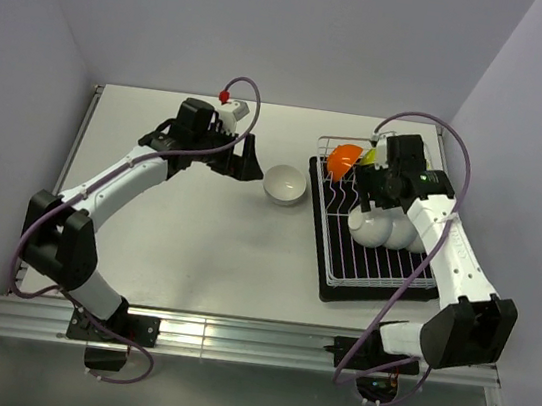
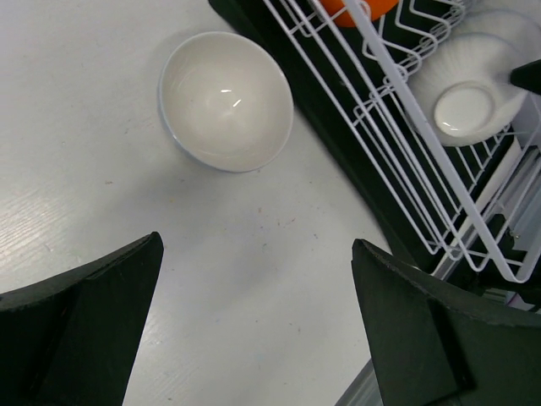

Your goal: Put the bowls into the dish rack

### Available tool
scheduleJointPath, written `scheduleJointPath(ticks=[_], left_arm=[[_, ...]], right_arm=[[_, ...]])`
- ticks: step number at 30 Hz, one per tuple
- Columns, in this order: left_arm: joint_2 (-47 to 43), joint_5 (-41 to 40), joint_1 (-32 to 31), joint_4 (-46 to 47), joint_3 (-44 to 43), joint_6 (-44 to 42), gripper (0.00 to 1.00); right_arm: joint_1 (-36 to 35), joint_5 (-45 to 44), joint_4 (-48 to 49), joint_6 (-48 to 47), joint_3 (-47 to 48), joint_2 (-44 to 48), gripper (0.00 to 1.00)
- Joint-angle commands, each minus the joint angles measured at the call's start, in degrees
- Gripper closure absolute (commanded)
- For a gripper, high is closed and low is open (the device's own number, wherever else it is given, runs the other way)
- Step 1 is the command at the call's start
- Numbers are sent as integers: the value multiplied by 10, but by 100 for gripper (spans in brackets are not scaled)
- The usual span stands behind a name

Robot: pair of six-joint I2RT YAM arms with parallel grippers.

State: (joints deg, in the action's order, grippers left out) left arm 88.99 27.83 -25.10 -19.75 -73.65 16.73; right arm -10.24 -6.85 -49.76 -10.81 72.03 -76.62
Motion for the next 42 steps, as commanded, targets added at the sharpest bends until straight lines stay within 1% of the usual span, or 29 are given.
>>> scheduleJointPath(ticks=[1, 2, 3, 6, 9, 10, 12, 13, 17, 21, 24, 29, 36, 39, 42], left_arm=[[16, -34, -1, 14, -17, -14, 0], [20, -35, -1, 18, -14, -15, 1], [24, -37, -1, 21, -14, -14, 1], [55, -40, -1, 39, -17, -10, 1], [86, -43, -3, 57, -29, -6, 1], [97, -44, -4, 62, -34, -3, 1], [127, -44, -3, 68, -53, 4, 3], [137, -43, -5, 74, -59, 8, 5], [197, -37, -7, 83, -97, 29, 9], [237, -43, -19, 93, -124, 42, 11], [268, -46, -24, 96, -143, 50, 14], [318, -60, -28, 81, -179, 65, 20], [329, -67, -30, 75, -173, 83, 26], [332, -66, -31, 71, -164, 86, 31], [340, -58, -31, 54, -165, 91, 41]], right_arm=[[9, 10, 32, -19, 43, 48, 10], [12, 15, 35, -29, 59, 53, 7], [13, 17, 45, -33, 67, 58, 0], [18, 38, 62, -55, 96, 80, 0], [21, 79, 60, -79, 120, 98, 0], [21, 107, 57, -94, 124, 106, 0], [22, 137, 42, -113, 131, 116, 0], [22, 171, 36, -135, 130, 125, 0], [22, 221, -5, -169, 125, 141, 0], [22, 227, -29, -173, 110, 147, 0], [22, 227, -27, -176, 87, 163, 0], [22, 221, -32, -171, 76, 166, 0], [22, 224, -28, -163, 65, 169, 0], [22, 226, -29, -162, 61, 169, 0], [22, 229, -32, -162, 64, 166, 0]])
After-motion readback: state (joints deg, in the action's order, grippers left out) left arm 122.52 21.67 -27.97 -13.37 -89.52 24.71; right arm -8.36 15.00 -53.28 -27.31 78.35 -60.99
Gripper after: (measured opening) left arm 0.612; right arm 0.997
